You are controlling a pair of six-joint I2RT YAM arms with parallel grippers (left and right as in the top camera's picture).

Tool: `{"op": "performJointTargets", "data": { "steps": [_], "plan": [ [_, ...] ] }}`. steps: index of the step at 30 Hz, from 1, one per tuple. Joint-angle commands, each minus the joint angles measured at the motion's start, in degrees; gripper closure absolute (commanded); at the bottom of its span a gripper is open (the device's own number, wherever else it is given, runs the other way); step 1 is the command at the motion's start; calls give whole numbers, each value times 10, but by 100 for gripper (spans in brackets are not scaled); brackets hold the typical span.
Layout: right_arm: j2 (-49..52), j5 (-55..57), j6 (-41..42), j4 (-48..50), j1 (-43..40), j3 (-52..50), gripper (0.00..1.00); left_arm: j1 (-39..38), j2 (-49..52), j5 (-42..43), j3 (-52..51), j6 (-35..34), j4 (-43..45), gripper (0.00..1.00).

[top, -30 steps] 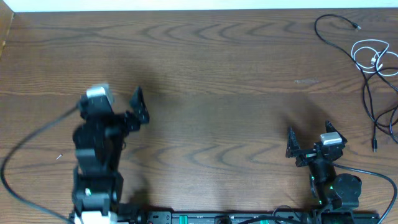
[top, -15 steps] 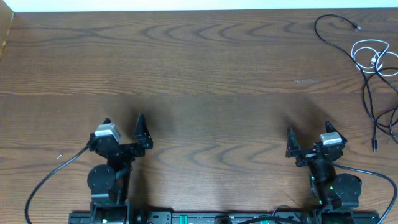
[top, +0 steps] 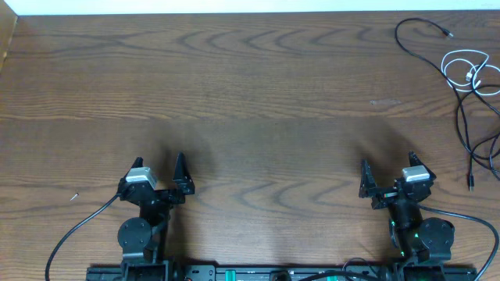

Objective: Untangle cables

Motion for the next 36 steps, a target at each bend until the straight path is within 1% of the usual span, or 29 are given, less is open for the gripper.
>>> {"op": "performJointTargets", "data": {
  "steps": [1, 4, 36],
  "plan": [
    [-5, 0, 8, 0, 2, -3, 1, 3, -7, -14, -2, 17, -8, 1],
    [-5, 0, 8, 0, 2, -3, 1, 3, -7, -14, -1, 17, -63, 1],
    [-5, 0, 8, 0, 2, -3, 1, 3, -4, -14, -1, 16, -57, 1]
  ]
}}
